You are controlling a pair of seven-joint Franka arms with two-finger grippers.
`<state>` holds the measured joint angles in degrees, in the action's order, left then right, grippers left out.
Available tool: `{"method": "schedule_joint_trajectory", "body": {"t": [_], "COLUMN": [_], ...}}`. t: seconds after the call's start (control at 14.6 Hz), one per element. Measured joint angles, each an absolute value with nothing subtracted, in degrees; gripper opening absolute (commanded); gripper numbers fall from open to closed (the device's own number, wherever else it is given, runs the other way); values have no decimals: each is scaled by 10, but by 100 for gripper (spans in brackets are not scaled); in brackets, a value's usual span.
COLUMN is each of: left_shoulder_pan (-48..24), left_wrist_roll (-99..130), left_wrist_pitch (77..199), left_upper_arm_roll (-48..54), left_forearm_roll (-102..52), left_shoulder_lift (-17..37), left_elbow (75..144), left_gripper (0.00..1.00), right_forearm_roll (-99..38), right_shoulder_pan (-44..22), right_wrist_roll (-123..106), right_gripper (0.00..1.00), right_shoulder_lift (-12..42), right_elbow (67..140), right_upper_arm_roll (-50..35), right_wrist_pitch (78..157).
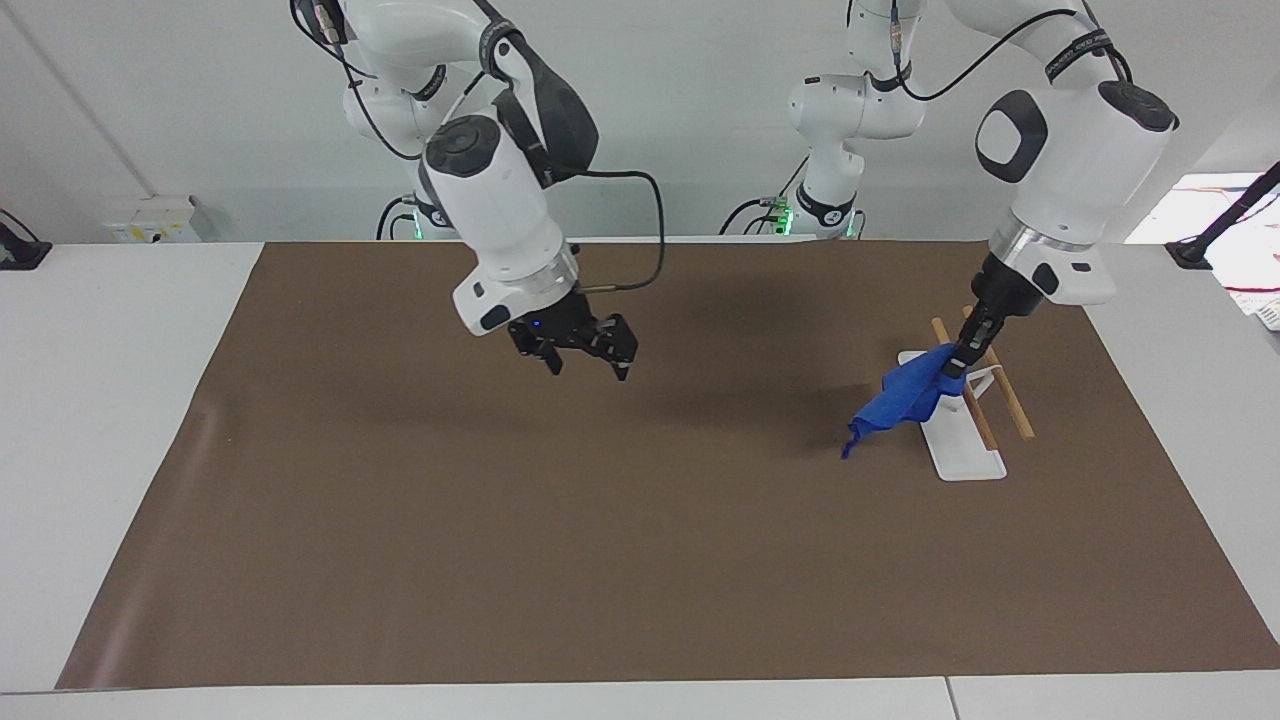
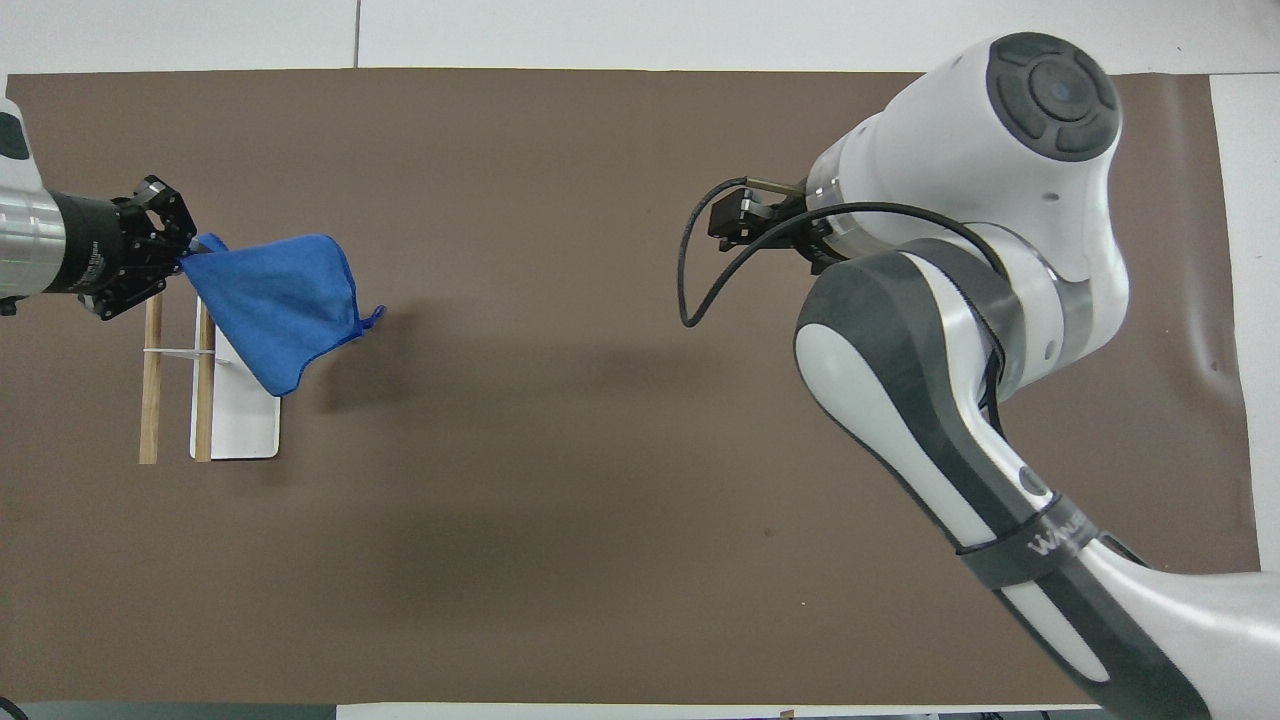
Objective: Right arm passes towel to left arm to hang
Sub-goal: 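Drape the towel over the rod with the left gripper while the right withdraws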
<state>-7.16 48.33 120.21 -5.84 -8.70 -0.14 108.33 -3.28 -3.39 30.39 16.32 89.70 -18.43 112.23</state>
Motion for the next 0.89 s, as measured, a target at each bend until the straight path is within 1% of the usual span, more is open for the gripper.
{"method": "schedule_joint_trajectory", "body": {"t": [0.21,0.55,0.68,0.89], "left_shoulder_pan": [-16,67,80,90], "left_wrist_roll": [483,486,487,494], "left_wrist_pitch": [1216,1238,1255,1305], "left_upper_arm_roll": [-59,-60,-60,-60], "left_forearm_roll": [-87,-87,-87,-87], "left_shoulder_lift": [-1,-4,-13,-36], "left_elbow": [1095,1102,1123,1182], "left_gripper": [0,0,0,0], "right_forearm_roll": [4,11,15,16], "right_shoulder_pan": [1,38,59,96], "right_wrist_roll": [236,185,176,134], "right_gripper": [100,100,100,100], "right_shoulder_lift": [163,162,162,151], "right_elbow": [897,896,895,890], "right_upper_arm_roll": [-184,-184,-184,-183], "right_wrist_pitch": [1099,1098,1094,1057]}}
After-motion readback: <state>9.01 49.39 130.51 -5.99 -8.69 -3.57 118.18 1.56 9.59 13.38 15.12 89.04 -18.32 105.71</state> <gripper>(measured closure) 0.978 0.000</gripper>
